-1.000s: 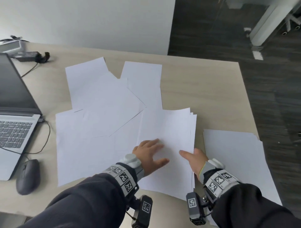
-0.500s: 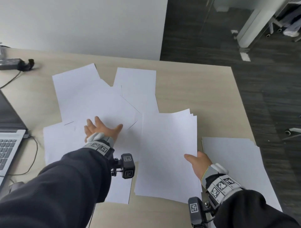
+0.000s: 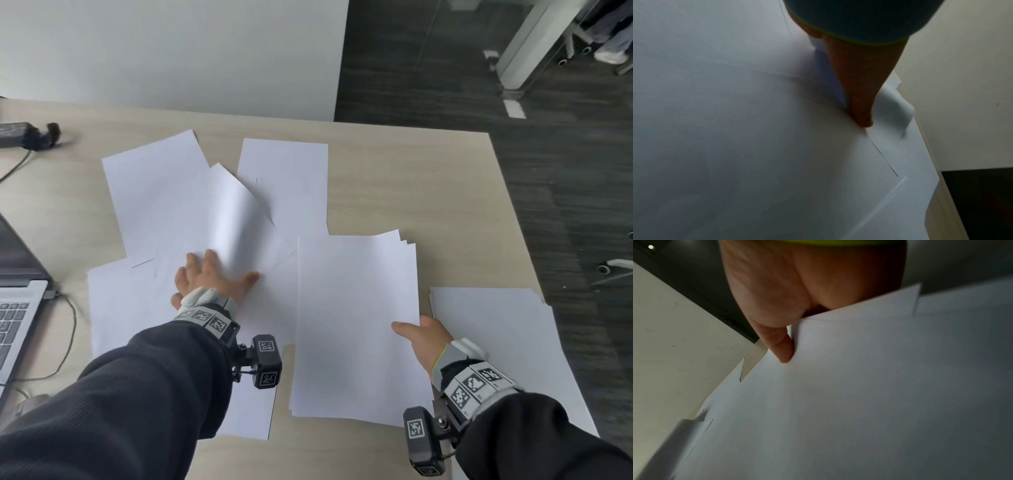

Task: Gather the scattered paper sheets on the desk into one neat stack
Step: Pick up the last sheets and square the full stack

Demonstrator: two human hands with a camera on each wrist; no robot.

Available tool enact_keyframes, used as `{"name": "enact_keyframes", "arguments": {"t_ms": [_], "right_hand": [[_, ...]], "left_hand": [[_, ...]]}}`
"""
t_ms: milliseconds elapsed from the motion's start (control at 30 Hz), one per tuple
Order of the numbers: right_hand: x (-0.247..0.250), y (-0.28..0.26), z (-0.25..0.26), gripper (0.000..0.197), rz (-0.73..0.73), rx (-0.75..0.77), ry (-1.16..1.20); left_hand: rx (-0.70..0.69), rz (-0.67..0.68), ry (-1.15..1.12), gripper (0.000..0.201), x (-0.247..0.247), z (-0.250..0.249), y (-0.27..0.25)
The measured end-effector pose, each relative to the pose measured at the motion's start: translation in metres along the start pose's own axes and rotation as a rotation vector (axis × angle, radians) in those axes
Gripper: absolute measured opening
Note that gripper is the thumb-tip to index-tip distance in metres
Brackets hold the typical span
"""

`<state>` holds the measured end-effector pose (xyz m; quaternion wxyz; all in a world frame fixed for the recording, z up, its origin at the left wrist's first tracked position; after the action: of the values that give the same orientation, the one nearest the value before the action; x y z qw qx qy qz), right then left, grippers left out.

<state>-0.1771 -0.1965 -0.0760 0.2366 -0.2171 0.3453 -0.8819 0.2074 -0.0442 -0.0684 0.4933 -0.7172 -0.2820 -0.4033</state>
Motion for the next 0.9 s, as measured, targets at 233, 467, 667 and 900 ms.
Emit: {"name": "enact_keyframes", "arguments": {"t_ms": [233,467,667,900], "right_hand": [[0.000,0.000,-0.002,0.015,0.015,-0.002,0.027],[0.004,-0.006,-0.002,0.027,0.024,0.000,-0.034],[0.019,-0.019,0.008,0.063,-0.046,-0.003,-0.085],[0.014,-0.018,-0.002,0.020,0.003,0.011,0.012]], "left_hand": [[-0.049,-0.013,-0.217,0.049,0.024,0.014,-0.006],[-0.317,0.066,-0.432,0.061,0.006,-0.046,-0.087],[-0.638,0.313,-0.050,0.095,-0.057,-0.078,-0.141],[-0.735,0.349,0.238,0.087,-0.085,-0.071,-0.164]]}}
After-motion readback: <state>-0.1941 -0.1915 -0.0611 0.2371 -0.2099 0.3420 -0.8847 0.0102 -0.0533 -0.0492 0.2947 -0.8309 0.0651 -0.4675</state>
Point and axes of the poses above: each hand's wrist, its own y-axis towards the middle knuckle, its own x-axis out of the back of the hand, z = x × y, the point moved 7 cm from there along y, towards the middle knuckle, and after that the axes turned 5 degrees about z, right-handed, at the moved point
